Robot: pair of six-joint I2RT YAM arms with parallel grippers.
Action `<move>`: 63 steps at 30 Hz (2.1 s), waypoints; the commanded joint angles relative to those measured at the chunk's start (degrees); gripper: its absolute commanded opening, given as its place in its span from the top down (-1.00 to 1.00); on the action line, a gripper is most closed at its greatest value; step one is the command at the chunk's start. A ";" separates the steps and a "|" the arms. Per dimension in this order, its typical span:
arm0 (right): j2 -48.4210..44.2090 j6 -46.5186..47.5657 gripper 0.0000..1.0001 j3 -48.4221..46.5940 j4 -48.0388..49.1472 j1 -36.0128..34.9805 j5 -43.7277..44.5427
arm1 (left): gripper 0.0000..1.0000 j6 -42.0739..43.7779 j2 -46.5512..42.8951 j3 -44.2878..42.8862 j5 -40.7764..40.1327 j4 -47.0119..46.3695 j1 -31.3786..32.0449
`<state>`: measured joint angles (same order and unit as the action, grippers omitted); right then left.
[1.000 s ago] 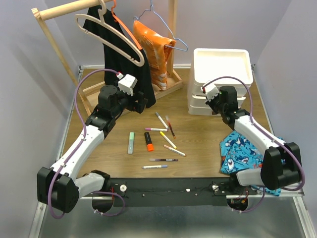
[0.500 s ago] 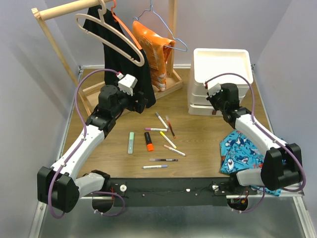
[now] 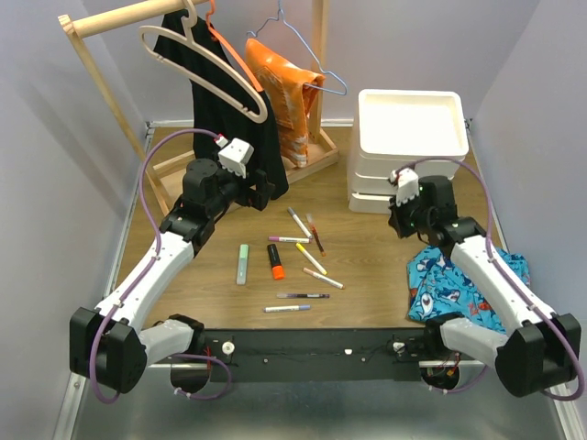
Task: Sort the stationery into containers
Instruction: Close the drawer in the storage box.
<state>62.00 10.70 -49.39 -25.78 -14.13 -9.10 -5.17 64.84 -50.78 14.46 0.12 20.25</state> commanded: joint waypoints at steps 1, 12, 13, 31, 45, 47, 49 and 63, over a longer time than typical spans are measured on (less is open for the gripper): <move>2.59 7.47 0.99 6.49 3.09 0.07 -5.85 | -0.98 -0.81 -0.06 0.16 1.37 -0.56 0.05; 11.56 20.76 0.99 7.55 16.80 0.16 -0.48 | -0.97 0.25 -0.06 0.86 0.57 1.11 0.32; 12.09 21.64 0.99 7.81 17.86 0.16 1.26 | -0.97 0.33 0.11 0.86 0.66 1.28 0.32; 22.81 27.88 0.99 8.25 36.76 0.16 11.65 | -0.98 1.13 3.36 -1.16 0.13 1.02 0.32; 22.73 28.50 0.99 11.94 42.92 0.16 12.88 | -0.98 0.77 3.45 -0.37 0.48 0.50 0.32; 22.73 28.85 0.99 11.77 42.48 0.16 12.53 | -0.97 0.77 3.19 -0.10 0.40 0.50 0.32; 21.94 28.07 0.99 11.42 40.47 0.16 13.14 | -0.98 0.77 2.75 -0.02 0.40 1.02 0.32; -2.57 -12.17 -0.32 -2.38 -1.20 0.59 1.12 | -0.98 -0.45 0.55 0.78 1.45 -1.44 0.23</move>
<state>64.90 15.90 -49.89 -13.78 -14.13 -1.32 -4.58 65.95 -50.54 14.66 0.84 20.36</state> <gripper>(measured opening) 0.533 0.988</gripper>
